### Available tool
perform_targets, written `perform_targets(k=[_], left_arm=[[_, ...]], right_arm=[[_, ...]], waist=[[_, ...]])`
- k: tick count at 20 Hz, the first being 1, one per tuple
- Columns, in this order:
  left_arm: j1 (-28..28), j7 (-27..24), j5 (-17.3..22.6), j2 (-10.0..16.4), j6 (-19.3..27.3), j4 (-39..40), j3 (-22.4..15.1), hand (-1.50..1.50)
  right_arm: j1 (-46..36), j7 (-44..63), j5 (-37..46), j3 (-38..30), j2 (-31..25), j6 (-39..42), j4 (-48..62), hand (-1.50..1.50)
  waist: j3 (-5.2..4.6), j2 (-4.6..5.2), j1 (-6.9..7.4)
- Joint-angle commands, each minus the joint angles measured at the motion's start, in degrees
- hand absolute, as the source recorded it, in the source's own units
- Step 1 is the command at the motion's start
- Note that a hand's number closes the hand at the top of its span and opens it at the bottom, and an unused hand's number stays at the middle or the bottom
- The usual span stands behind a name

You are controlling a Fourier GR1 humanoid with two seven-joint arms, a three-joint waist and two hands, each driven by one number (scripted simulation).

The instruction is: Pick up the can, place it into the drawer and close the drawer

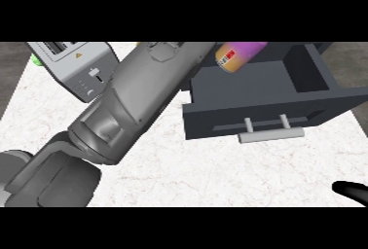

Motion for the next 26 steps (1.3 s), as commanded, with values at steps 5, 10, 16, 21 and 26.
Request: perform_targets(k=[5,10,16,21,26], left_arm=[[0.10,-2.29,2.91,-0.01,3.42,1.77,-2.33,-1.50],[-2.23,-2.63,5.31,-0.01,4.82,2.83,-1.27,-1.50],[-3.12,-3.89,8.28,-0.01,4.12,3.09,0.28,-1.50],[0.06,-7.72,10.50,-0.01,4.14,1.43,-0.78,-1.50],[-2.68,-6.65,9.39,-0.01,2.70,3.37,-0.52,-1.50]], right_arm=[[-0.71,-3.22,4.19,1.19,-2.69,2.00,0.84,-1.50],[-2.87,-6.59,9.46,4.06,-4.32,2.82,1.67,-1.50],[-6.11,-9.45,19.18,8.09,-8.81,4.33,6.09,-1.50],[-11.00,-11.50,30.61,13.88,-10.12,2.26,12.19,-1.50],[-13.19,-16.34,40.40,19.04,-9.60,-1.39,21.44,-1.50]], waist=[[0.00,0.09,0.12],[-0.01,0.46,0.04],[-0.07,0.42,1.21],[-0.08,0.43,1.74],[-0.10,-0.14,4.26]])
